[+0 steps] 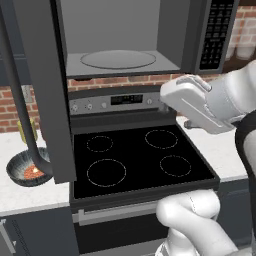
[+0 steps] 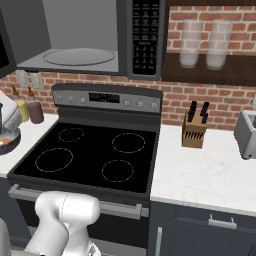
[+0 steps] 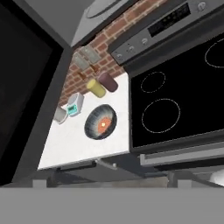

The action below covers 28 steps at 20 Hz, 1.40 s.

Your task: Open the microwave, place the bowl with waffle inside the microwave, then close the microwave door and turn it on.

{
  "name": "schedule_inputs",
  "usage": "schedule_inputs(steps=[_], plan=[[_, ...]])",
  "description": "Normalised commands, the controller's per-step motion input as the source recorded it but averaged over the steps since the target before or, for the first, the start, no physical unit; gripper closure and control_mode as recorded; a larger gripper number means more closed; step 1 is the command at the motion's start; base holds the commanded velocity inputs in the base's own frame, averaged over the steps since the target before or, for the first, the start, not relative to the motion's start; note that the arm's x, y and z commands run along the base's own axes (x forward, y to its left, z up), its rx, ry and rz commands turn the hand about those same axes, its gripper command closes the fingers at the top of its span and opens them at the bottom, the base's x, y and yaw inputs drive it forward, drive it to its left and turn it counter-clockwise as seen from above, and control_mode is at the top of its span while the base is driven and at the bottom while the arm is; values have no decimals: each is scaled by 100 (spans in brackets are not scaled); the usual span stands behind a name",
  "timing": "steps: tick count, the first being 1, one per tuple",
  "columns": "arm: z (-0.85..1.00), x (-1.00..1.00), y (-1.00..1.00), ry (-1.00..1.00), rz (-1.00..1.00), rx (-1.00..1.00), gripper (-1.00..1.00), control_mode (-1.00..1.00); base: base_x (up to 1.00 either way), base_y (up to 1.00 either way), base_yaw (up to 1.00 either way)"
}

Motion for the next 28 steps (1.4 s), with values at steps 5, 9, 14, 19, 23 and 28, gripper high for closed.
schedule_inputs(steps=[5,9,14,19,23,28], plan=[[-95,57,0,14,-9,-9,-100,-100,0,0,0],[-62,81,0,9,0,0,-100,-100,0,0,0],[-24,100,0,32,0,-5,-100,-100,0,0,0],[-35,85,2,44,7,-1,-100,-100,0,0,0],[-64,72,24,33,12,0,-100,-100,0,0,0],[-65,62,38,14,11,0,-100,-100,0,0,0]])
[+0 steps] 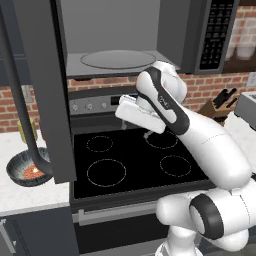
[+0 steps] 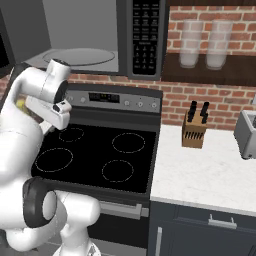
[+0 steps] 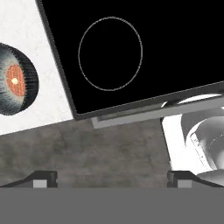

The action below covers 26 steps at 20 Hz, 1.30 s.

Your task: Open the microwave, place the bowl with waffle inside the microwave, then close the microwave door and turn it on.

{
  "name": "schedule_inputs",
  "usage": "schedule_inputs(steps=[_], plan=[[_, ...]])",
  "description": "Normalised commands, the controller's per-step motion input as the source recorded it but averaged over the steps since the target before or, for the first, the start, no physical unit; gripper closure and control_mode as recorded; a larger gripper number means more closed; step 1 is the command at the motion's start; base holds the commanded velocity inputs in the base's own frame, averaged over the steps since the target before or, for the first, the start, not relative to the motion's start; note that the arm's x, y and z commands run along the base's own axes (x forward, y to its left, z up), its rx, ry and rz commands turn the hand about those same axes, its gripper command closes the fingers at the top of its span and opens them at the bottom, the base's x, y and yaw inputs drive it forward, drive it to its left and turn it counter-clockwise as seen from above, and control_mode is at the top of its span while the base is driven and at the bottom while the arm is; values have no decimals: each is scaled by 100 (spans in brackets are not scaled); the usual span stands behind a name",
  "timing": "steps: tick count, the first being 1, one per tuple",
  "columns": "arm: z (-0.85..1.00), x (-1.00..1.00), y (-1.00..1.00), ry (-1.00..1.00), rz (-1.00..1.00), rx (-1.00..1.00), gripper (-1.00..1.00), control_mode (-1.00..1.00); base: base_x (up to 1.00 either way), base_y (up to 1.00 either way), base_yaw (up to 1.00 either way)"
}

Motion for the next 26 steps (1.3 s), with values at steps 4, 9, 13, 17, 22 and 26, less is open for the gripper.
schedule_inputs(steps=[4,9,13,17,22,26], plan=[[-55,36,38,-1,12,7,-100,-100,0,0,0],[-39,2,37,-14,12,12,-100,-100,0,0,0],[-24,0,47,-17,13,9,-100,-100,0,0,0],[-13,0,50,-15,11,5,-100,-100,0,0,0],[-8,26,53,-6,6,0,-100,-100,0,0,0],[-13,35,49,0,4,0,-100,-100,0,0,0]])
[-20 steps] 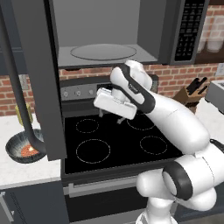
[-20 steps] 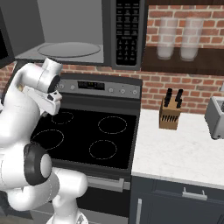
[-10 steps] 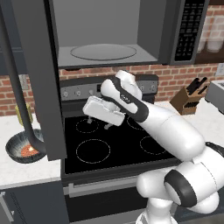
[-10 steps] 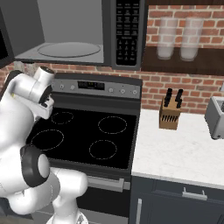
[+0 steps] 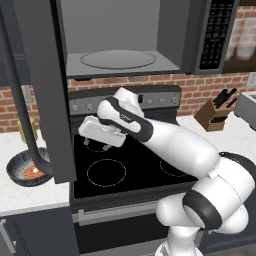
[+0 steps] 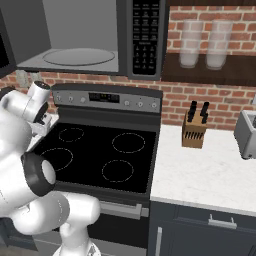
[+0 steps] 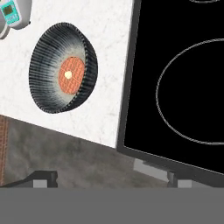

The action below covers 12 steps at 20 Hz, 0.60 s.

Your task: Open the microwave, place the bowl with waffle inside the microwave, then close the microwave door and turn it on.

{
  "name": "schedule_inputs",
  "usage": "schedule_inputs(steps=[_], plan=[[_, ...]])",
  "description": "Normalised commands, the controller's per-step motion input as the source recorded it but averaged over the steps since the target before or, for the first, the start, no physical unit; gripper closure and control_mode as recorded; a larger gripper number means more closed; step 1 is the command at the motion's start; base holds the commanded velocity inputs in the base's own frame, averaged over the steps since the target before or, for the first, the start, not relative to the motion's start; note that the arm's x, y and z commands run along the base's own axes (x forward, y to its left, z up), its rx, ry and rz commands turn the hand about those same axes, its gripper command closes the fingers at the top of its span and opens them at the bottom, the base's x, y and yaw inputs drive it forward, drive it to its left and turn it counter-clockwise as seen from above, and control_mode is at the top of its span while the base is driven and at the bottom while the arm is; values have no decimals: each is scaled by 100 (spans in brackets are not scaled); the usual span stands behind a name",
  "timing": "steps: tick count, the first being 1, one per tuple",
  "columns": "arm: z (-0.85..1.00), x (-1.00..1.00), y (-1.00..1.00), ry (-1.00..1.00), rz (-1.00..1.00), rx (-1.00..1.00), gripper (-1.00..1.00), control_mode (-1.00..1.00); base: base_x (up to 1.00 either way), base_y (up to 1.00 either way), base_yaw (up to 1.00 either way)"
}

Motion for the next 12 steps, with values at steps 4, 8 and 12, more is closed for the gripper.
schedule_inputs(steps=[4,8,12], plan=[[-6,45,40,0,1,0,-100,-100,0,0,0],[-21,49,49,0,0,0,-100,-100,0,0,0],[-28,17,51,0,0,0,-100,-100,0,0,0]])
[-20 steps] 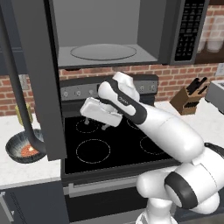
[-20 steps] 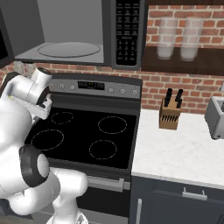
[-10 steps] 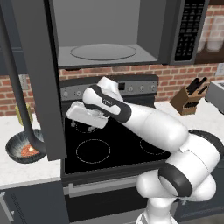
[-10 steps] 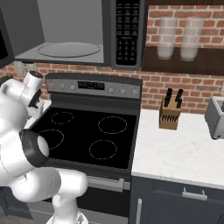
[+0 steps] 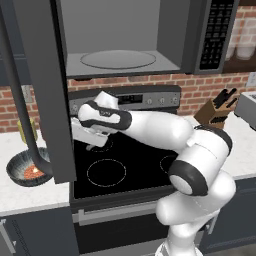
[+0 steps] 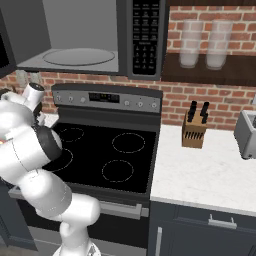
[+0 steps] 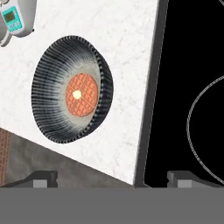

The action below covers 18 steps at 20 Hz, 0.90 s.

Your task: Open the microwave, place the bowl with waffle inside the microwave, then close the microwave door and turn it on.

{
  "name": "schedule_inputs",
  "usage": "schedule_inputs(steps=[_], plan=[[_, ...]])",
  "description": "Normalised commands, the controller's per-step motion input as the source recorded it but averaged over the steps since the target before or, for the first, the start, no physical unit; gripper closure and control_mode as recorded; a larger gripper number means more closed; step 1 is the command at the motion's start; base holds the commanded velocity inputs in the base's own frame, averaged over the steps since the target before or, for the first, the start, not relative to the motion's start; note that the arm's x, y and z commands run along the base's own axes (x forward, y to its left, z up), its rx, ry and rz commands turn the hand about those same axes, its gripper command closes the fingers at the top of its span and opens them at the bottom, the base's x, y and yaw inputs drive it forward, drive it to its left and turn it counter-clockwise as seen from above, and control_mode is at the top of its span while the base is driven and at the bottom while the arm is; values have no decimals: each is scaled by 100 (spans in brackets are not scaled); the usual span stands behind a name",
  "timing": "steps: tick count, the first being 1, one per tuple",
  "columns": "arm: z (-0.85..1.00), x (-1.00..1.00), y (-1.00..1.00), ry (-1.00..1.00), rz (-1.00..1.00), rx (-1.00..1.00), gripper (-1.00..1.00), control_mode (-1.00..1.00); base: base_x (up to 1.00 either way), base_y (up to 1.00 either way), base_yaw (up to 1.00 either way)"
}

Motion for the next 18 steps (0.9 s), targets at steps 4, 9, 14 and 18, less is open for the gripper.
schedule_inputs(steps=[4,9,14,18], plan=[[-31,0,49,-2,1,-1,-100,-100,0,0,0],[-34,3,34,-1,0,0,-100,-100,0,0,0],[-34,15,13,-4,0,0,-100,-100,0,0,0],[-25,34,17,0,0,0,-100,-100,0,0,0]])
